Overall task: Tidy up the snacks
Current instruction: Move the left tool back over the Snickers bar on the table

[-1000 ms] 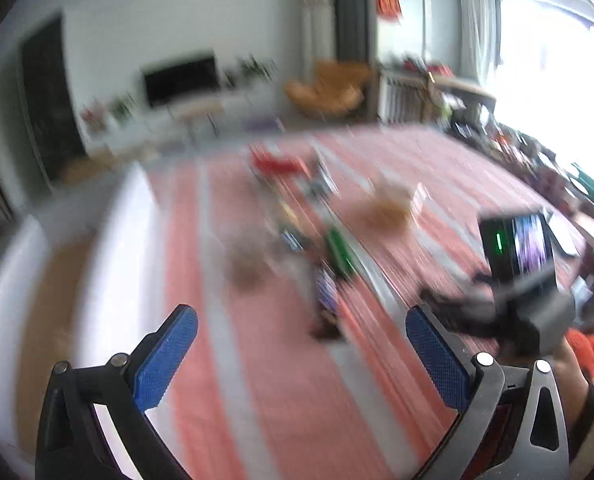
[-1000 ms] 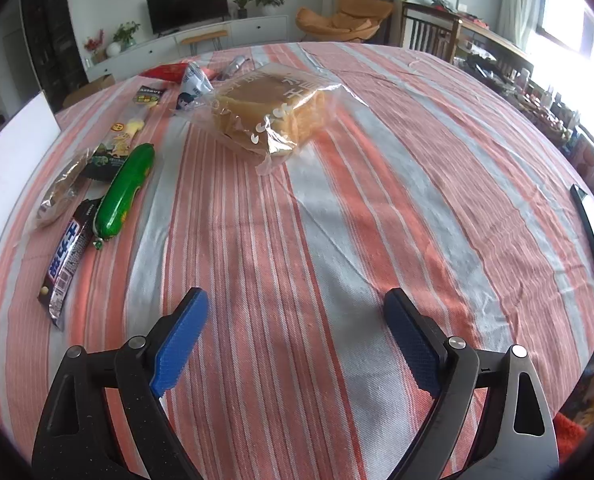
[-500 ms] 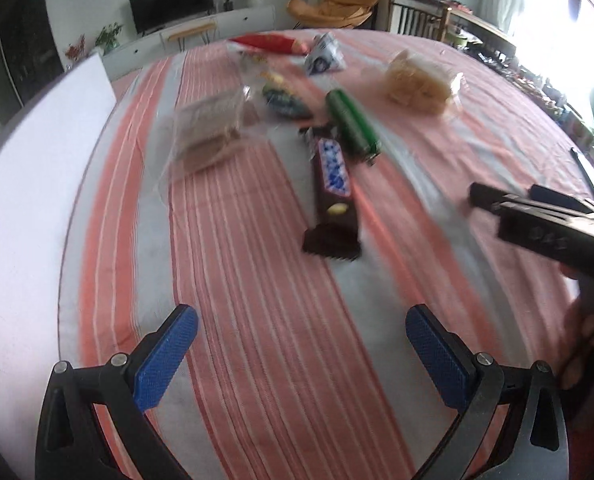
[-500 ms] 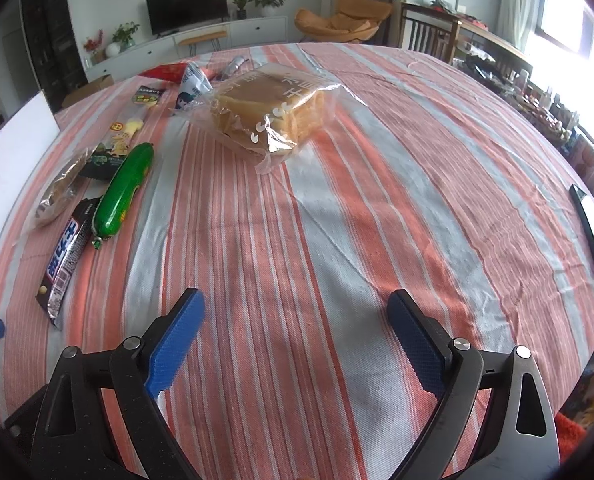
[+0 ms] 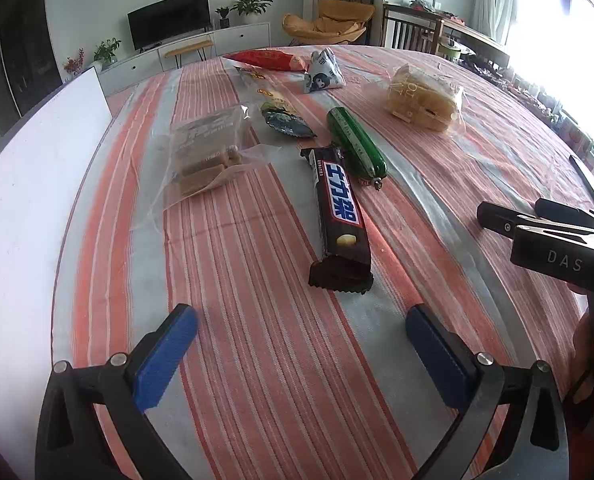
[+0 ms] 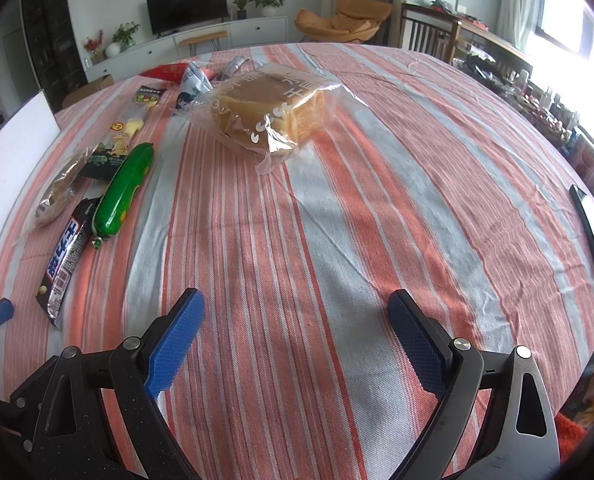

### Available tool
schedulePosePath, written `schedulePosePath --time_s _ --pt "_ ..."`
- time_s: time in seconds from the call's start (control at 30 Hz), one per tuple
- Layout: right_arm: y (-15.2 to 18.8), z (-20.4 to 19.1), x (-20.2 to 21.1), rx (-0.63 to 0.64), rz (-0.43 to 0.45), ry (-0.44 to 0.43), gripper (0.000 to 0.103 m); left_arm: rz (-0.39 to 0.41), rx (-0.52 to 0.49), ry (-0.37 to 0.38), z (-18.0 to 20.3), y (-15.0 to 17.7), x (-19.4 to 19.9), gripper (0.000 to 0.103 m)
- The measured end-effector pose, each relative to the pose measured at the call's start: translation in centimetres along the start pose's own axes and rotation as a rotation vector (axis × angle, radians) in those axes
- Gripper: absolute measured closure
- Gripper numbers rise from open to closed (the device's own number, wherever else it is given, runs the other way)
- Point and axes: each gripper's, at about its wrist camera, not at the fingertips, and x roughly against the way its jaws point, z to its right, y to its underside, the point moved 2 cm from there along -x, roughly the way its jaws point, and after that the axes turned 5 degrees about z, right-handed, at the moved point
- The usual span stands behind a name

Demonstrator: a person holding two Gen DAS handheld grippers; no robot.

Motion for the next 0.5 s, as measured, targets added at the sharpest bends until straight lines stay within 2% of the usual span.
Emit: schedulePosePath --time_s 0.5 --pt "0.00 0.01 -0.06 0.001 0.000 0.000 0.008 0.004 0.001 -0.004 -0.05 0.08 0.09 0.000"
